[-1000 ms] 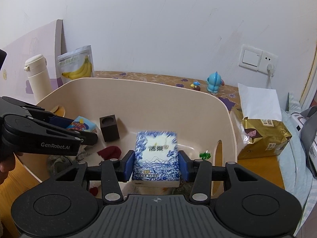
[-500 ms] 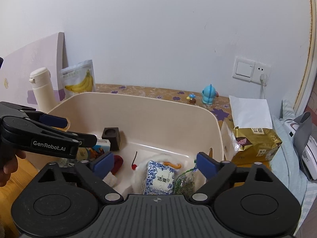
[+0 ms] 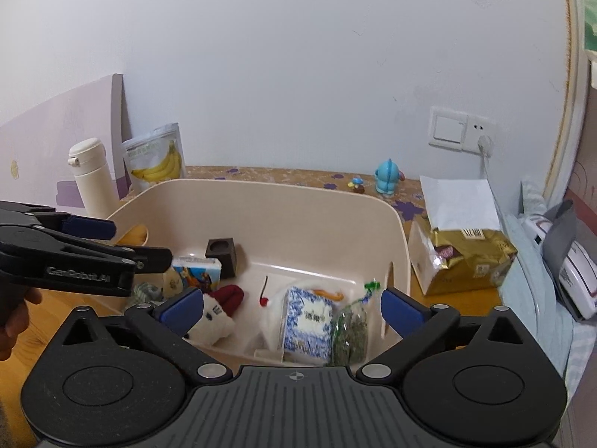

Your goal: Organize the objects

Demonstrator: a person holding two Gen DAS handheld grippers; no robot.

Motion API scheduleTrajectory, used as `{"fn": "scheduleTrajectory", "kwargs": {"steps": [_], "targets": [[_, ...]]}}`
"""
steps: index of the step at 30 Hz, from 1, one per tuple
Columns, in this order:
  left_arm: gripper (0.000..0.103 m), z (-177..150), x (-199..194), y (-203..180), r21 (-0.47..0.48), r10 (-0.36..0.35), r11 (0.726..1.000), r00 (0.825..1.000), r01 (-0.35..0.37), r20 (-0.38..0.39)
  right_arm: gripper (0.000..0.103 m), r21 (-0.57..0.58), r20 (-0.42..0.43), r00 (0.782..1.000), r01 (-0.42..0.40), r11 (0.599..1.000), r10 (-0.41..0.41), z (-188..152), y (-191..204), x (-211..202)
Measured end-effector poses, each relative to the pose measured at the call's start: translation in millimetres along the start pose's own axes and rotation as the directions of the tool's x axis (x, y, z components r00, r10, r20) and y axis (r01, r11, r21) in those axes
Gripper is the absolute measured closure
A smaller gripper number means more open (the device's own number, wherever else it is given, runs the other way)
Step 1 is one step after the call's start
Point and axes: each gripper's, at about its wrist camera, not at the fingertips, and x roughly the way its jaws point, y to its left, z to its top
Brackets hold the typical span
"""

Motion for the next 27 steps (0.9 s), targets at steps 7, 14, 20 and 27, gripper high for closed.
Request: {"fn": "scheduleTrajectory", "kwargs": {"steps": [7,14,20,27], "targets": [[0.02,-11,-25,-2,-0.034,0.014,0.999,1.0,-0.013,0.028,0.0,0.017,0.0,1.0,0.002,1.0,-0.002,-11,1,-17],[0.02,-22,-47,-3,-0.044,0.028,0.999,0.999,-0.026,0.04,0.0,0.027,0.014,1.0,0.002,1.0,-0.002,-18,6,-34],[0.02,-34,-67,-4,-0.043,0.052,0.998,0.997,-0.05,0.062,0.0,0.035,0.033,0.999,0.009,0.999,-0.01,-26,10,-49],[0.016,-50,-87,-7,-0.039,0.053,0.998,0.996,-0.05,0.071,0.0,0.054,0.059,0.998,0.014,0.998,-0.017,-37,12,-69]]}}
